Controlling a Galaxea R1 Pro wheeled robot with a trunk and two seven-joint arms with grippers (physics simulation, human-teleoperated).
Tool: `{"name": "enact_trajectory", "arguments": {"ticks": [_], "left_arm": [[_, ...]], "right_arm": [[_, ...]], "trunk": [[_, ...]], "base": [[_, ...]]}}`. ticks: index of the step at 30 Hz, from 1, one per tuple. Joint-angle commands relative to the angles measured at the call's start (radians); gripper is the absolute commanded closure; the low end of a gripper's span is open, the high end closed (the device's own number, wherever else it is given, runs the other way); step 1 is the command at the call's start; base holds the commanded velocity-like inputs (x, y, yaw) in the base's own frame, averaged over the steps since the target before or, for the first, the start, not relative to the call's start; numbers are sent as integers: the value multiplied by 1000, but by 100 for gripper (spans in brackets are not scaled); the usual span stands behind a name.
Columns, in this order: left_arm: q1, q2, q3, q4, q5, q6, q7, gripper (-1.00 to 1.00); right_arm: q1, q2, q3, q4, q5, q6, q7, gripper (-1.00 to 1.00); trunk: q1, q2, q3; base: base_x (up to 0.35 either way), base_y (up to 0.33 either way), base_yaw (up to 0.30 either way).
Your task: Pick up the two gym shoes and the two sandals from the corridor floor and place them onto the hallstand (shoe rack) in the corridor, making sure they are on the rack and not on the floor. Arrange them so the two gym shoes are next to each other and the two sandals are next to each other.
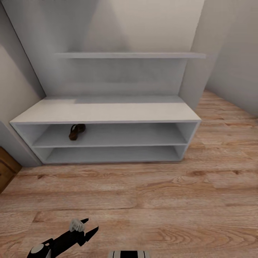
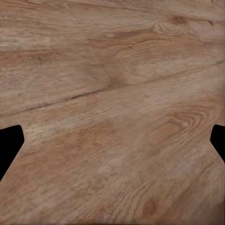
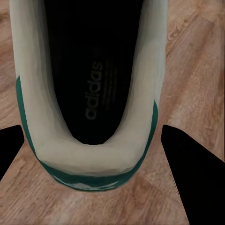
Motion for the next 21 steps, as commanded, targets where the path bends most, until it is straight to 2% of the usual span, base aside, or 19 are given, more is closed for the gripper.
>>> {"name": "enact_trajectory", "arguments": {"ticks": [1,7,21], "left_arm": [[-1,-1,14,0,-11,-8,-5,-100],[-1,-2,28,0,-11,-9,-5,-100],[-1,-3,30,1,-11,-10,-5,-100]], "right_arm": [[-1,0,-4,1,3,-3,9,100],[-1,0,-4,0,2,-3,9,100],[-1,4,-3,0,2,-3,9,100]], "trunk": [[0,0,-1],[0,0,-1],[0,0,-1]], "base": [[-95,-46,0],[-41,-20,0],[-3,-2,0]]}}
